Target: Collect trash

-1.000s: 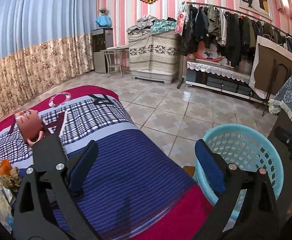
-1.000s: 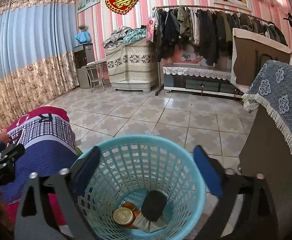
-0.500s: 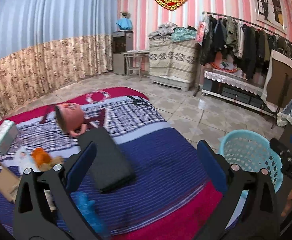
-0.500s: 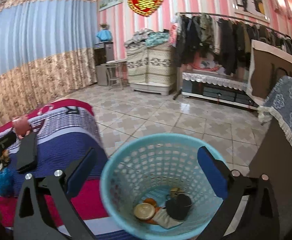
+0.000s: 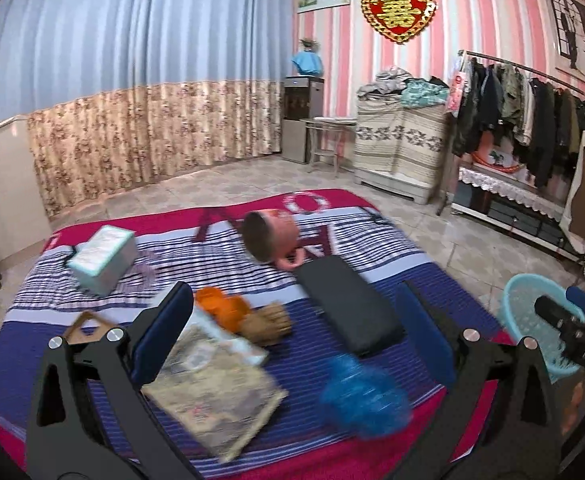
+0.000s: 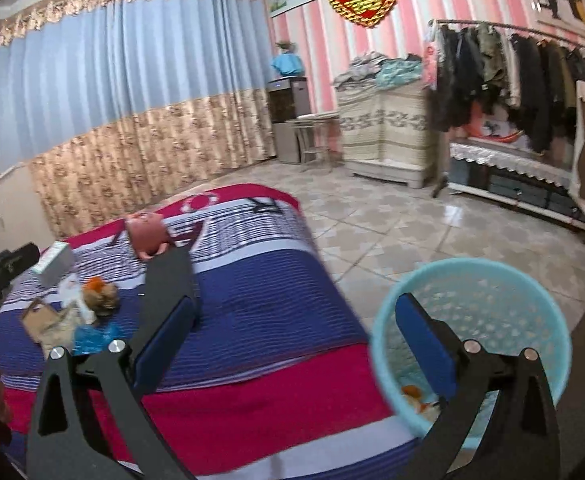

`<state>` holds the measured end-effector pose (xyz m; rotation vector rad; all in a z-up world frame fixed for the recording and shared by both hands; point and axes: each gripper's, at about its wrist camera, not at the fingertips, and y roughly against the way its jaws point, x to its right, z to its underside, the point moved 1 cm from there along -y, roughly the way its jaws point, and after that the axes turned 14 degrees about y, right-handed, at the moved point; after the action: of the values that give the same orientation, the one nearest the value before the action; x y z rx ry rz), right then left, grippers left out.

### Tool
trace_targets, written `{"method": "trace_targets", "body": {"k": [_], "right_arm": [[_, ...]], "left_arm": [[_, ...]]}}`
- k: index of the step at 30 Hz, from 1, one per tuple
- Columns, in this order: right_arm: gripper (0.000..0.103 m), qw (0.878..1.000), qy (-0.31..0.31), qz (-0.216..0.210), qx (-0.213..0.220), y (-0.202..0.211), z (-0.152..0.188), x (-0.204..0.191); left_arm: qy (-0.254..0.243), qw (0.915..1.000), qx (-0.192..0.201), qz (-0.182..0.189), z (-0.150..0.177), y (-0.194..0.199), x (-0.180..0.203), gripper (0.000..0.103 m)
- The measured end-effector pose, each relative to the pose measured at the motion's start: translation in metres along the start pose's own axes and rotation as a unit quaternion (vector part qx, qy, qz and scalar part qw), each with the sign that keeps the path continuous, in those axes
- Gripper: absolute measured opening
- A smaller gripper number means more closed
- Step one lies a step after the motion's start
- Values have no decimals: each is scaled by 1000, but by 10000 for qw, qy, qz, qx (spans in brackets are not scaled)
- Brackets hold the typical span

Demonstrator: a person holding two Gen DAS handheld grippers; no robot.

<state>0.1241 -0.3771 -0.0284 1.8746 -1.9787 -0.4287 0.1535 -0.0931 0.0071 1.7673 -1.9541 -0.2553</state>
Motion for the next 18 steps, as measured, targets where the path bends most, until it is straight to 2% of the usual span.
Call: {"method": "trace_targets", "body": {"k": [6,11,14,16,18], "right_arm": [[99,9992,407,-40,-45,-5,0,-34],[99,9992,340,-80,-177,-15,2,-40],[99,9987,364,-207,-292,-21,2,-45],[99,9966,496,-533,-374,-27,2,-56],[98,9954,600,-653,-359,-29,3,-66]], "left_arm": [[25,9992,-173,-348,13,6,-55,97],[42,9971,-372,-656,27,7,-96,97],[317,9946,-511,-844,29,2,-121,97],[471,9927,-539,-969,28,0,-132,97],[541,9913,-547,-1071,28,-3,-141,97]]}}
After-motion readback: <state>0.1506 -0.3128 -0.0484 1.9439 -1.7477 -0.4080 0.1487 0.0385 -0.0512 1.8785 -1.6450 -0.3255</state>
